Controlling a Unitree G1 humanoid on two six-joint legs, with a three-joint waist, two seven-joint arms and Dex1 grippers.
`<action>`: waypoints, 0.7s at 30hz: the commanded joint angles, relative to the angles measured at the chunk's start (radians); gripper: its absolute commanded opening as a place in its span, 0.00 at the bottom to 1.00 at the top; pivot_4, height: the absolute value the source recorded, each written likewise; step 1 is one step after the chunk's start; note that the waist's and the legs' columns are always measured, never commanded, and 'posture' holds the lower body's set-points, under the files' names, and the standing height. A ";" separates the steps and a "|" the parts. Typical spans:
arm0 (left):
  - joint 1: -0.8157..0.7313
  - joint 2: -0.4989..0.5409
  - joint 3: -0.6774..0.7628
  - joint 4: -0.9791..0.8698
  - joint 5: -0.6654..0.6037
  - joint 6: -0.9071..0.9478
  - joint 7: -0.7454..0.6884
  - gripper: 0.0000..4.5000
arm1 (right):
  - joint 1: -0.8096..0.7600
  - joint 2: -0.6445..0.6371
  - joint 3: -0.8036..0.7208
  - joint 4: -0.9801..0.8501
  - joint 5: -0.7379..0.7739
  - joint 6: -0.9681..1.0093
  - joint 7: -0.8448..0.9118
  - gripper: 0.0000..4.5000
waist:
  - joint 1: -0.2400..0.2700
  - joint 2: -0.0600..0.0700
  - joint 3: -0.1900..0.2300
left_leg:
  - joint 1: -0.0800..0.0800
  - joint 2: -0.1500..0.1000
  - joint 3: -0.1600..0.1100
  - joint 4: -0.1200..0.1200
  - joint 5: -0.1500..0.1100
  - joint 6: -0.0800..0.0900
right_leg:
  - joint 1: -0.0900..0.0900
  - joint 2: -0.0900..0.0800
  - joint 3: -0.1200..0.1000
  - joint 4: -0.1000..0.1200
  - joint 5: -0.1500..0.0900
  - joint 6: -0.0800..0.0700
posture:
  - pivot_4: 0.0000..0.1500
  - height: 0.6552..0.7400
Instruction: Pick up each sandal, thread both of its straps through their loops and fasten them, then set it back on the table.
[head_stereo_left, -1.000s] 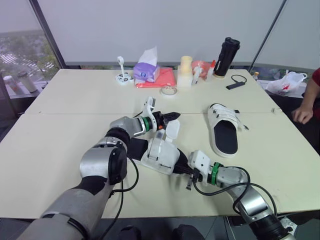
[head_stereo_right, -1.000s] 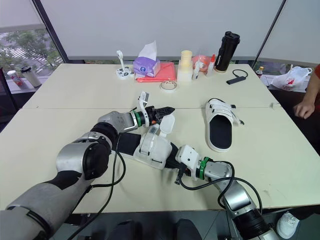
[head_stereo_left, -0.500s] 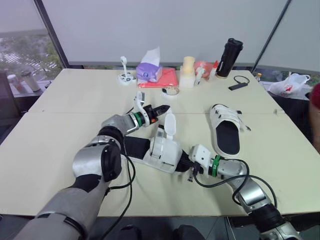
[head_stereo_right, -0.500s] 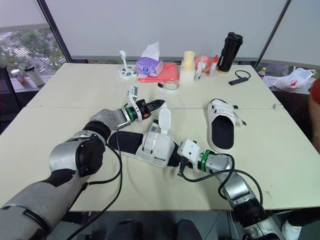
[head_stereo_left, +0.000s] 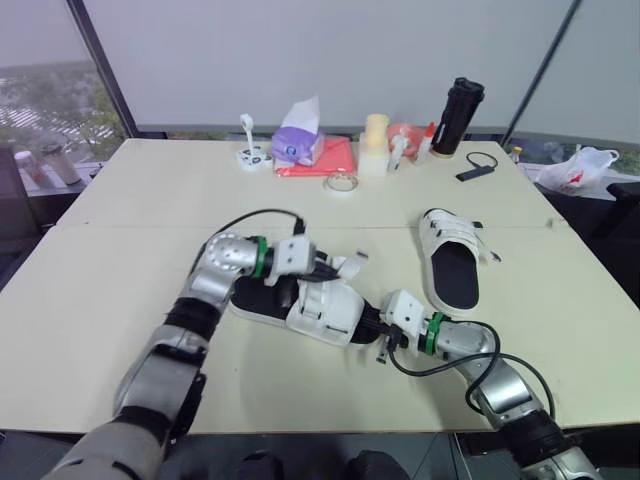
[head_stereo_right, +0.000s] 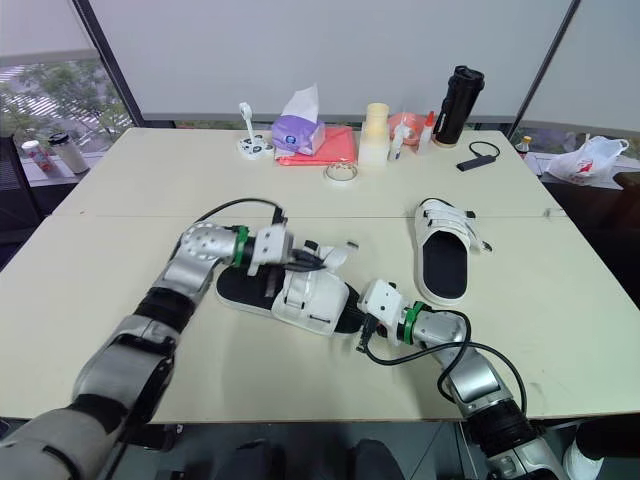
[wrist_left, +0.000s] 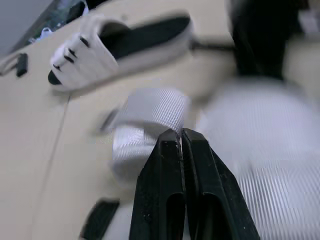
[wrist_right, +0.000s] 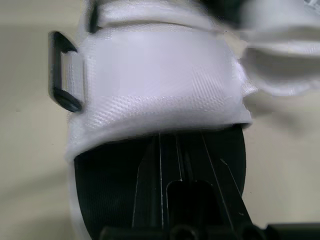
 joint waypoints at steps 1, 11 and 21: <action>-0.019 0.053 0.010 0.061 0.218 -0.442 0.274 0.02 | 0.022 -0.006 -0.014 0.080 -0.035 0.019 -0.026 0.00 | 0.002 0.000 0.000 | 0.000 0.000 0.000 0.001 -0.001 0.001 | 0.000 0.000 0.000 0.000 0.000 0.000 | 1.00 1.00; -0.073 0.194 -0.059 -0.054 1.054 -0.539 1.392 0.02 | -0.007 0.001 -0.018 0.139 -0.034 -0.002 -0.026 0.00 | 0.002 0.000 0.000 | -0.001 0.000 0.002 0.008 -0.002 0.004 | 0.003 -0.002 0.000 0.000 0.004 0.007 | 1.00 1.00; -0.162 0.147 -0.130 0.321 0.747 -0.407 1.371 0.07 | 0.020 -0.012 -0.016 0.140 -0.036 0.000 -0.019 0.00 | 0.012 0.001 -0.001 | -0.001 -0.001 0.007 0.007 -0.003 0.004 | 0.002 -0.001 -0.001 0.000 0.004 0.007 | 1.00 1.00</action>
